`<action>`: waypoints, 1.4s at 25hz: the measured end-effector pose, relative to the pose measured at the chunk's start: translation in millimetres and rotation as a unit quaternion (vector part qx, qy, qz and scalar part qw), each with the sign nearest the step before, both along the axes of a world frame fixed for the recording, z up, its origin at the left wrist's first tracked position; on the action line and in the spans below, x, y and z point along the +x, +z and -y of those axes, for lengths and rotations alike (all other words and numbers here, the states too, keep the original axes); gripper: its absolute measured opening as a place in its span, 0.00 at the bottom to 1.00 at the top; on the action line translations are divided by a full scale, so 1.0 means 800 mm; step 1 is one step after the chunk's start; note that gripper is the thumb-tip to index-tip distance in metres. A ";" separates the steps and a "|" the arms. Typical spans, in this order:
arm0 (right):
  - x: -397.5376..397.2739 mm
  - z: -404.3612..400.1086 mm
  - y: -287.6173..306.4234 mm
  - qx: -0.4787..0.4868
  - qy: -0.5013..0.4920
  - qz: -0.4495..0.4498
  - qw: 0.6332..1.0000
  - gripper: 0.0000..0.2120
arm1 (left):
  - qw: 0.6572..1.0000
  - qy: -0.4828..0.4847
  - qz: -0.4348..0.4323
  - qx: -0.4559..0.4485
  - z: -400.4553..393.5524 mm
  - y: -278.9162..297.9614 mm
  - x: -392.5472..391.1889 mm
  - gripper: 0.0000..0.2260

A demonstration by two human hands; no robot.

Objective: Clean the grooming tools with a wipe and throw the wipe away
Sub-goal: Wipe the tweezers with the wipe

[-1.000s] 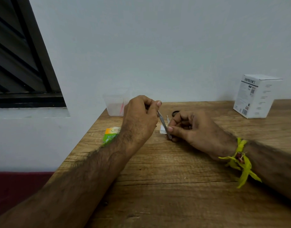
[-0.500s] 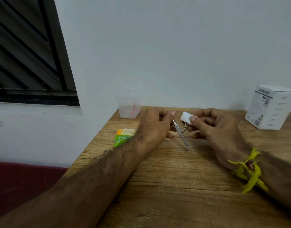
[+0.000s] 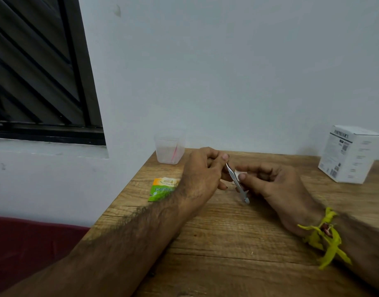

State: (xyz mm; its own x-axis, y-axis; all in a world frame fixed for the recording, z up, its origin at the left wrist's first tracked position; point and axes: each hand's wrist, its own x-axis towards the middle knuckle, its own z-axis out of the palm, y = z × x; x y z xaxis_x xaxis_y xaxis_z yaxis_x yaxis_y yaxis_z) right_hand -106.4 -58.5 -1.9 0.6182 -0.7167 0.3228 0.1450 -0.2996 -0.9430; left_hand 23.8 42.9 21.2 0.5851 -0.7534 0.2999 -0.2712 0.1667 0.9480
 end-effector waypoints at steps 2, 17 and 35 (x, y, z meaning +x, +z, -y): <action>0.001 0.001 -0.001 0.023 -0.006 0.026 0.999 0.10 | 1.000 -0.008 0.012 0.014 0.000 -0.001 -0.001 0.06; -0.003 -0.007 0.008 -0.019 0.039 -0.053 0.998 0.07 | 0.998 -0.002 0.022 -0.055 0.000 -0.001 0.004 0.06; -0.003 0.006 0.004 -0.049 -0.077 0.035 0.995 0.10 | 0.992 -0.003 -0.116 -0.054 0.001 -0.009 0.000 0.08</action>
State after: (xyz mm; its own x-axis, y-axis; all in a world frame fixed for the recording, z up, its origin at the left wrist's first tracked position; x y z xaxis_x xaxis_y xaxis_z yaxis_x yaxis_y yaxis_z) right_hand -108.6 -63.4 1.0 0.4774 -0.7633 0.4353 0.1555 -0.4142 -0.8968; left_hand 23.6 42.1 14.2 0.6436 -0.7278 0.2369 -0.0464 0.2719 0.9612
